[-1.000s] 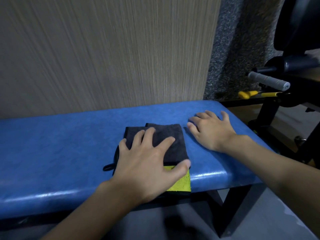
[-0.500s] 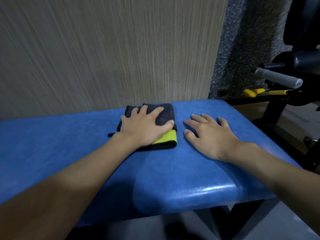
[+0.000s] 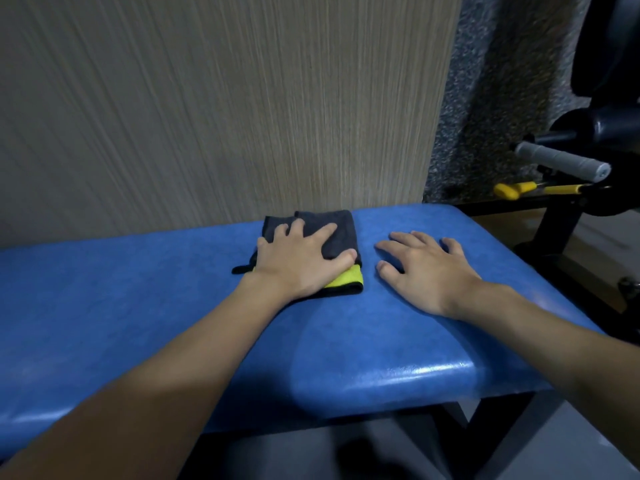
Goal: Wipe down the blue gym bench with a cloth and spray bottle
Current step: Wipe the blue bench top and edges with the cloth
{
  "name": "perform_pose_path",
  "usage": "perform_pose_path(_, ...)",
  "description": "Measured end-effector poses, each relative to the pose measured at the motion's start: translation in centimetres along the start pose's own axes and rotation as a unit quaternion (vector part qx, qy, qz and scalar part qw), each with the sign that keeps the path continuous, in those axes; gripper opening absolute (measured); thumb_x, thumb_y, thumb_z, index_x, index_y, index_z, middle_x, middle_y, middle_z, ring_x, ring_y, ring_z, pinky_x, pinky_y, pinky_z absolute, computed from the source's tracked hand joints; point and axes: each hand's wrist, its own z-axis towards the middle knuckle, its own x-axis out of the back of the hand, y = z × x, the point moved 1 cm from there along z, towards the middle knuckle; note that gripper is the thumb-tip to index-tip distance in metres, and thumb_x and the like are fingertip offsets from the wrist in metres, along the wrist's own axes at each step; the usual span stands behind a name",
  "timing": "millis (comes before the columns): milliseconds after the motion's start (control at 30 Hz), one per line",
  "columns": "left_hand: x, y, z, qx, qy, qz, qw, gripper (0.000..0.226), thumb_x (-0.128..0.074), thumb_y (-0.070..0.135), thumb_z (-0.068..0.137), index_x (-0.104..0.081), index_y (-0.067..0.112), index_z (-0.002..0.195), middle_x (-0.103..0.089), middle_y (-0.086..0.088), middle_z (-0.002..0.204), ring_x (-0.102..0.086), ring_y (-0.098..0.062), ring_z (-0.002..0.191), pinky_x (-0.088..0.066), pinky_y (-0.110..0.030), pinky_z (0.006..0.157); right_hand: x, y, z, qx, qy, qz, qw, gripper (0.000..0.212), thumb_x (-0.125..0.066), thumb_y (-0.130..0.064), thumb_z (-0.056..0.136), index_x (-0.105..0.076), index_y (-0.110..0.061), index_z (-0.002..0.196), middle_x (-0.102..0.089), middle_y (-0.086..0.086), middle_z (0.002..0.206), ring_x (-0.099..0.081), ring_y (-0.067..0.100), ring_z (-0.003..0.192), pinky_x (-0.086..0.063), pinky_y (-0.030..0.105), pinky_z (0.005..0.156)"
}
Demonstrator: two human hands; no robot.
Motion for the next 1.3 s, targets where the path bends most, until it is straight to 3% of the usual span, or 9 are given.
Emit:
perform_pose_path(200, 0.0, 0.5, -9.2, -0.025, 0.013, 0.030, 0.999, 0.086, -0.012, 0.088, 0.073, -0.012, 0.054, 0.153, -0.014, -0.003, 0.167, -0.010, -0.028, 0.152, -0.019, -0.057, 0.114, 0.1, -0.2, -0.3, -0.004, -0.003, -0.006, 1.000, 0.051, -0.029, -0.053, 0.101, -0.037, -0.035, 0.148, -0.026, -0.007, 0.161, -0.017, 0.019, 0.149, -0.011, 0.056, 0.118)
perform_pose_path(367, 0.4, 0.6, -12.9, -0.033, -0.002, 0.025, 0.999, 0.083, -0.012, 0.087, 0.075, -0.007, 0.054, 0.152, -0.003, -0.001, 0.167, 0.002, -0.023, 0.153, -0.005, -0.058, 0.119, 0.9, -0.9, -0.3, -0.002, 0.016, -0.054, 0.998, 0.046, -0.033, -0.050, 0.100, -0.047, -0.035, 0.141, -0.036, -0.007, 0.155, -0.021, 0.020, 0.148, -0.003, 0.062, 0.116)
perform_pose_path(500, 0.3, 0.6, -11.3, -0.024, 0.014, 0.017, 0.999, 0.092, -0.003, 0.086, 0.065, -0.008, 0.055, 0.152, -0.009, -0.002, 0.168, -0.005, -0.025, 0.153, -0.008, -0.054, 0.120, 1.1, -1.9, 0.3, 0.003, 0.033, 0.020, 0.999, 0.049, -0.038, -0.041, 0.101, -0.040, -0.031, 0.148, -0.031, -0.005, 0.160, -0.022, 0.016, 0.149, -0.007, 0.056, 0.119)
perform_pose_path(600, 0.1, 0.1, -8.8, -0.024, 0.008, 0.009, 1.000, 0.091, -0.004, 0.086, 0.064, -0.011, 0.057, 0.151, -0.014, -0.001, 0.167, -0.009, -0.024, 0.152, -0.011, -0.054, 0.119, 0.2, -2.1, 0.7, 0.016, 0.006, 0.013, 1.000, 0.048, -0.032, -0.041, 0.103, -0.038, -0.032, 0.149, -0.027, -0.005, 0.162, -0.019, 0.017, 0.150, -0.008, 0.054, 0.120)
perform_pose_path(767, 0.0, -1.1, -1.6, -0.007, 0.005, -0.001, 1.000, 0.078, -0.018, 0.085, 0.077, -0.018, 0.056, 0.150, -0.017, -0.003, 0.166, -0.014, -0.026, 0.152, -0.012, -0.056, 0.118, -0.6, -1.7, 1.1, 0.018, -0.009, 0.007, 1.000, 0.050, -0.026, -0.043, 0.103, -0.030, -0.034, 0.153, -0.017, -0.006, 0.165, -0.010, 0.017, 0.152, -0.005, 0.053, 0.121)
perform_pose_path(967, 0.2, -2.1, 5.7, 0.009, -0.002, -0.013, 1.000, 0.076, -0.022, 0.085, 0.081, -0.021, 0.054, 0.150, -0.021, -0.007, 0.164, -0.019, -0.032, 0.149, -0.012, -0.061, 0.117, -0.9, -1.6, 1.3, 0.022, 0.002, 0.006, 1.000, 0.052, -0.025, -0.047, 0.102, -0.030, -0.036, 0.152, -0.018, -0.008, 0.164, -0.008, 0.015, 0.152, -0.005, 0.053, 0.121)
perform_pose_path(1300, 0.1, -1.5, 1.3, -0.003, -0.004, -0.007, 1.000, 0.075, -0.022, 0.083, 0.086, -0.018, 0.051, 0.154, -0.015, -0.008, 0.167, -0.012, -0.031, 0.152, -0.009, -0.055, 0.120, -0.7, -1.7, 1.0, 0.017, -0.004, 0.010, 1.000, 0.052, -0.027, -0.047, 0.101, -0.032, -0.036, 0.151, -0.020, -0.008, 0.164, -0.010, 0.013, 0.151, -0.005, 0.052, 0.121)
